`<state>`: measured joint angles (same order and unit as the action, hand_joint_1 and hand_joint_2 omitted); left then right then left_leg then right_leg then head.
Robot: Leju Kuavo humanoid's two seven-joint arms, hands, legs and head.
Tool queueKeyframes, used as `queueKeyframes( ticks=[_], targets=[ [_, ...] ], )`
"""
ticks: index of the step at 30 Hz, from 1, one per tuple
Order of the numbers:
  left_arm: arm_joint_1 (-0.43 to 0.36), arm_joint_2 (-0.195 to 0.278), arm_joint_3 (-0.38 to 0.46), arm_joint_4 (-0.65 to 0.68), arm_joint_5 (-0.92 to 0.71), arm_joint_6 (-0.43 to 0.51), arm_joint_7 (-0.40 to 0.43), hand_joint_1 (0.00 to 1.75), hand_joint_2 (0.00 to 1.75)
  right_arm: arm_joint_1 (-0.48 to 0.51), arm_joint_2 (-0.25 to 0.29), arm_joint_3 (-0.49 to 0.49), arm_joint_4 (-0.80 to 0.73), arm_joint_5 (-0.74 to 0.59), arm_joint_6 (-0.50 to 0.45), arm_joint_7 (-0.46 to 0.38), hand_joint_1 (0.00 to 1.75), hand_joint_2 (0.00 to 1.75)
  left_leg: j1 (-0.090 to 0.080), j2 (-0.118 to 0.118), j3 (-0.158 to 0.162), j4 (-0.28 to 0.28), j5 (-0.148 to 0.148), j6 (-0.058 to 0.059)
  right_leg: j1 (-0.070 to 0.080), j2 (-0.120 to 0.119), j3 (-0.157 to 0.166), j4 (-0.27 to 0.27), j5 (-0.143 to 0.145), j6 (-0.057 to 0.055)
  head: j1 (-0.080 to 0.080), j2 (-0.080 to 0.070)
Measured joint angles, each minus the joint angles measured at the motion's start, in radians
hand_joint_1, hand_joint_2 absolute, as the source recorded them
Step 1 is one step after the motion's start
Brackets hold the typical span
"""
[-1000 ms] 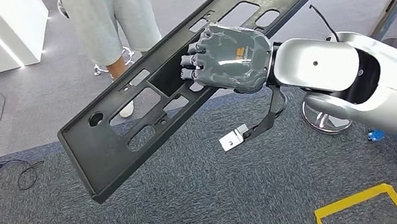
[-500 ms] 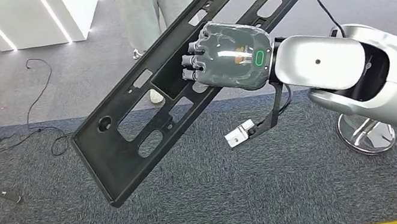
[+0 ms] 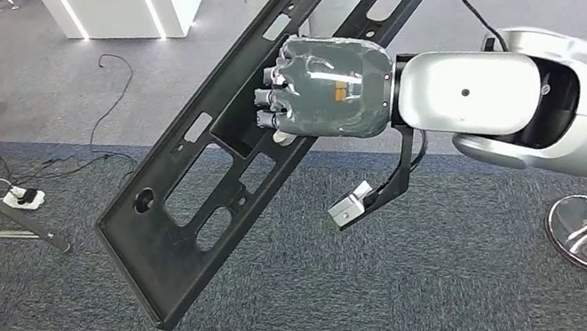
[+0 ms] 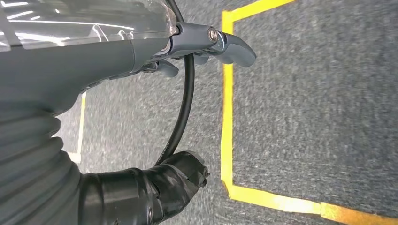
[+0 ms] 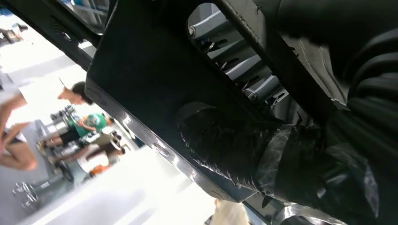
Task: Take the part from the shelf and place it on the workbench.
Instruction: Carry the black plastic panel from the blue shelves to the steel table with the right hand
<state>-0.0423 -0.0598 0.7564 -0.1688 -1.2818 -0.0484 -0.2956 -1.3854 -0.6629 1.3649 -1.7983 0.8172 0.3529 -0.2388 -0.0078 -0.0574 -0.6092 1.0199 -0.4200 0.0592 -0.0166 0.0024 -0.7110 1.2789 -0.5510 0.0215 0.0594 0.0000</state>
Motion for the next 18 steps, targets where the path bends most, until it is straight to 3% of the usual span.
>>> queueKeyframes(
  ticks=[2, 4, 5, 7, 9, 11, 13, 14, 15, 16, 18],
  targets=[
    [0.000, 0.000, 0.001, 0.000, -0.001, 0.000, -0.004, 0.00, 1.75, -0.005, -0.002, 0.003, 0.000, -0.008, -0.002, 0.002, 1.75, 1.75, 0.001, -0.027, -0.005, 0.014, -0.008, -0.007, -0.008, 0.042, 0.053, -0.126, 0.070, 0.002, 0.000, 0.000],
    [-0.002, 0.000, 0.001, 0.000, -0.003, 0.000, -0.008, 0.00, 1.75, -0.012, -0.005, 0.008, 0.000, -0.020, -0.003, 0.004, 1.75, 1.75, 0.004, -0.051, -0.020, 0.030, -0.012, -0.017, -0.013, 0.090, 0.084, -0.202, 0.091, 0.002, 0.000, 0.000],
    [-0.002, 0.000, 0.001, 0.000, -0.004, 0.000, -0.009, 0.00, 1.75, -0.015, -0.007, 0.012, 0.000, -0.028, -0.003, 0.006, 1.75, 1.75, 0.006, -0.063, -0.028, 0.032, -0.011, -0.024, -0.011, 0.097, 0.086, -0.208, 0.085, -0.001, -0.001, 0.000],
    [0.002, -0.001, 0.002, 0.000, -0.004, 0.000, -0.010, 0.00, 1.75, -0.021, -0.008, 0.018, -0.001, -0.044, -0.003, 0.009, 1.75, 1.75, 0.012, -0.082, -0.036, 0.032, -0.007, -0.037, -0.010, 0.071, 0.090, -0.218, 0.089, -0.011, 0.000, 0.000],
    [0.004, -0.001, 0.002, 0.000, -0.005, 0.000, -0.010, 0.00, 1.75, -0.029, -0.009, 0.020, -0.002, -0.055, -0.003, 0.013, 1.75, 1.75, 0.010, -0.042, -0.053, 0.063, -0.026, -0.049, -0.012, 0.041, 0.101, -0.232, 0.094, -0.025, -0.005, 0.000],
    [0.002, 0.000, 0.002, 0.000, -0.005, 0.000, -0.009, 0.00, 1.75, -0.039, -0.010, 0.022, -0.002, -0.060, -0.004, 0.017, 1.75, 1.75, 0.011, 0.023, -0.103, 0.165, -0.079, -0.058, -0.008, 0.010, 0.109, -0.240, 0.094, -0.033, -0.009, 0.000],
    [0.001, 0.001, 0.002, 0.000, -0.005, 0.000, -0.008, 0.00, 1.75, -0.043, -0.012, 0.030, -0.002, -0.065, -0.005, 0.017, 1.75, 1.75, 0.017, 0.047, -0.157, 0.270, -0.116, -0.063, -0.004, -0.020, 0.111, -0.241, 0.091, -0.035, -0.009, 0.000],
    [0.002, 0.001, 0.002, 0.000, -0.006, 0.000, -0.008, 0.00, 1.75, -0.043, -0.012, 0.034, -0.002, -0.066, -0.005, 0.017, 1.75, 1.75, 0.019, 0.050, -0.164, 0.281, -0.110, -0.065, -0.004, -0.034, 0.112, -0.241, 0.089, -0.034, -0.009, 0.000],
    [0.003, 0.001, 0.002, 0.000, -0.006, 0.000, -0.008, 0.00, 1.75, -0.043, -0.012, 0.037, -0.002, -0.067, -0.005, 0.017, 1.75, 1.75, 0.020, 0.054, -0.151, 0.253, -0.088, -0.065, -0.003, -0.047, 0.113, -0.240, 0.087, -0.033, -0.009, 0.000],
    [0.004, 0.000, 0.002, 0.000, -0.006, 0.000, -0.008, 0.00, 1.75, -0.043, -0.012, 0.039, -0.002, -0.068, -0.005, 0.017, 1.75, 1.75, 0.021, 0.063, -0.119, 0.193, -0.054, -0.065, -0.003, -0.060, 0.116, -0.240, 0.084, -0.031, -0.009, 0.000],
    [0.004, 0.000, 0.002, 0.000, -0.006, 0.000, -0.008, 0.00, 1.75, -0.045, -0.013, 0.040, -0.003, -0.068, -0.006, 0.017, 1.75, 1.75, 0.012, 0.099, -0.051, 0.065, -0.011, -0.057, -0.001, -0.082, 0.124, -0.241, 0.078, -0.024, -0.009, 0.000]
  ],
)
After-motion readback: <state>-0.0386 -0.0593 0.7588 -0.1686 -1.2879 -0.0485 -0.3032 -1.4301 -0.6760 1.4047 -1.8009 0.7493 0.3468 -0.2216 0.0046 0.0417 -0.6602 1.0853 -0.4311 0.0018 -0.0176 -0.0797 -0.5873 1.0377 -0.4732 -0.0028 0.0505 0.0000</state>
